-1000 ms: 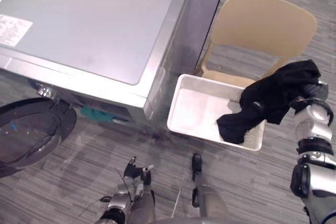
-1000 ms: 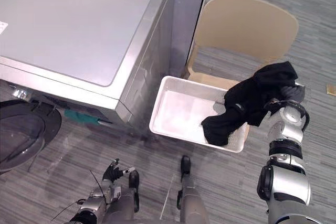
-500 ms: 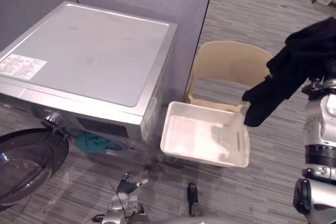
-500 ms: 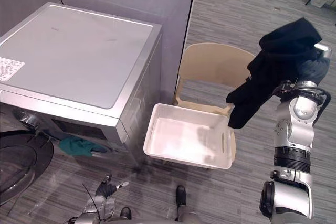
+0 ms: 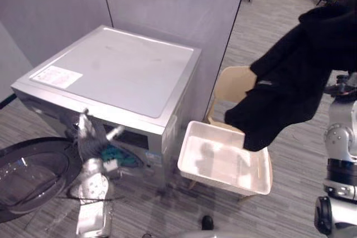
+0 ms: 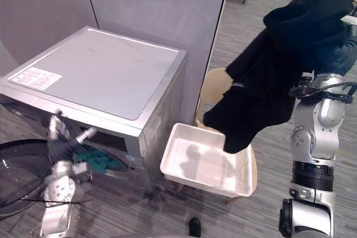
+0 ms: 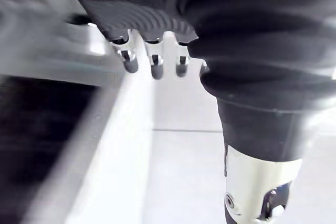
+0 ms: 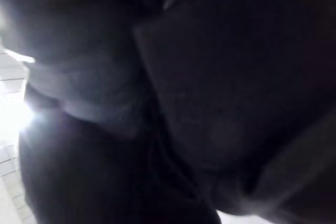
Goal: Pick up the laundry basket with both hands and put the clothes into the washing machine.
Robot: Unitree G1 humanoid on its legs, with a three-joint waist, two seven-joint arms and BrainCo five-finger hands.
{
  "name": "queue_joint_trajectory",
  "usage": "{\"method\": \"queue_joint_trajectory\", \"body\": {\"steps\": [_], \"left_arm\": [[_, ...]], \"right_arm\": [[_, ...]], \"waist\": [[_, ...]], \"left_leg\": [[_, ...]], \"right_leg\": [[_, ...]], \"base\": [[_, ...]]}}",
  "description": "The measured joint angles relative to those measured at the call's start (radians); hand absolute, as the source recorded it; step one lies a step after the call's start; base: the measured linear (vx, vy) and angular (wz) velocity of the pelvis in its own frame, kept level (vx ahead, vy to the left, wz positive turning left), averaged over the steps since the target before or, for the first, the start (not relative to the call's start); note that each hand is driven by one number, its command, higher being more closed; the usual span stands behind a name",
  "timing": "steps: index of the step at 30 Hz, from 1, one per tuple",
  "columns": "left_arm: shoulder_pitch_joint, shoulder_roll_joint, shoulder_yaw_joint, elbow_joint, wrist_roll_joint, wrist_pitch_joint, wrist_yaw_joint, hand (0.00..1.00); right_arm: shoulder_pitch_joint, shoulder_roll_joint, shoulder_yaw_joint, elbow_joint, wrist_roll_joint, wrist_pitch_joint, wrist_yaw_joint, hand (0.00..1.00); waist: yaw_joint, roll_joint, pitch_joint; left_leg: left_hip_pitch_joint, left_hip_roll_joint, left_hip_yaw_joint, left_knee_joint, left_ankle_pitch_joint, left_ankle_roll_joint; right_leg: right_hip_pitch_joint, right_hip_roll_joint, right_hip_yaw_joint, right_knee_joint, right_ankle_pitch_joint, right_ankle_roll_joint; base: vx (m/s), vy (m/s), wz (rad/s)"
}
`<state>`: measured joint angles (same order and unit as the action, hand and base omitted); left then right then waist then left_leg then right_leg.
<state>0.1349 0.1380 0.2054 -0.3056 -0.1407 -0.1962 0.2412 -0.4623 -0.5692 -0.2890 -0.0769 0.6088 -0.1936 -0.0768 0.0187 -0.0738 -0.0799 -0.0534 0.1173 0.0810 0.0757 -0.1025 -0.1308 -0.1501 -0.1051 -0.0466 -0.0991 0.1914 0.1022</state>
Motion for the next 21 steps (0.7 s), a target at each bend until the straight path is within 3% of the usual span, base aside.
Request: {"method": "queue_joint_trajectory", "body": {"steps": [4, 10, 16, 21], "left_arm": [[-0.138, 0.043, -0.011, -0.176, -0.018, -0.066, 0.023, 0.00], [-0.287, 0.083, -0.114, -0.258, -0.046, -0.137, 0.033, 0.00], [-0.398, 0.086, -0.269, -0.247, -0.162, -0.143, -0.011, 0.00], [-0.533, 0.104, -0.433, -0.106, -0.312, -0.136, -0.069, 0.00]], "right_arm": [[-0.051, -0.016, 0.072, -0.007, 0.021, -0.001, 0.017, 1.00], [-0.151, -0.025, 0.155, -0.010, 0.053, -0.006, 0.018, 1.00], [-0.211, -0.024, 0.216, -0.008, 0.070, -0.011, 0.014, 1.00], [-0.264, -0.024, 0.288, -0.003, 0.070, -0.016, 0.015, 1.00]], "waist": [[-0.002, 0.018, -0.010], [0.002, 0.026, -0.012], [-0.002, 0.039, -0.011], [-0.005, 0.043, -0.011]], "left_leg": [[0.022, 0.001, 0.004, 0.000, -0.001, 0.001], [0.034, 0.003, 0.016, -0.001, -0.001, 0.001], [0.050, 0.005, 0.033, -0.007, -0.001, 0.001], [0.058, 0.007, 0.045, -0.012, -0.001, 0.001]], "right_leg": [[0.019, 0.002, 0.005, 0.000, 0.000, 0.000], [0.023, 0.007, 0.018, 0.000, 0.000, 0.000], [0.024, 0.012, 0.034, 0.000, 0.001, -0.002], [0.022, 0.016, 0.046, 0.000, 0.003, -0.005]], "base": [[-0.01, 0.000, -0.03], [-0.03, -0.004, -0.06], [-0.01, -0.005, -0.08], [-0.01, -0.006, -0.08]]}}
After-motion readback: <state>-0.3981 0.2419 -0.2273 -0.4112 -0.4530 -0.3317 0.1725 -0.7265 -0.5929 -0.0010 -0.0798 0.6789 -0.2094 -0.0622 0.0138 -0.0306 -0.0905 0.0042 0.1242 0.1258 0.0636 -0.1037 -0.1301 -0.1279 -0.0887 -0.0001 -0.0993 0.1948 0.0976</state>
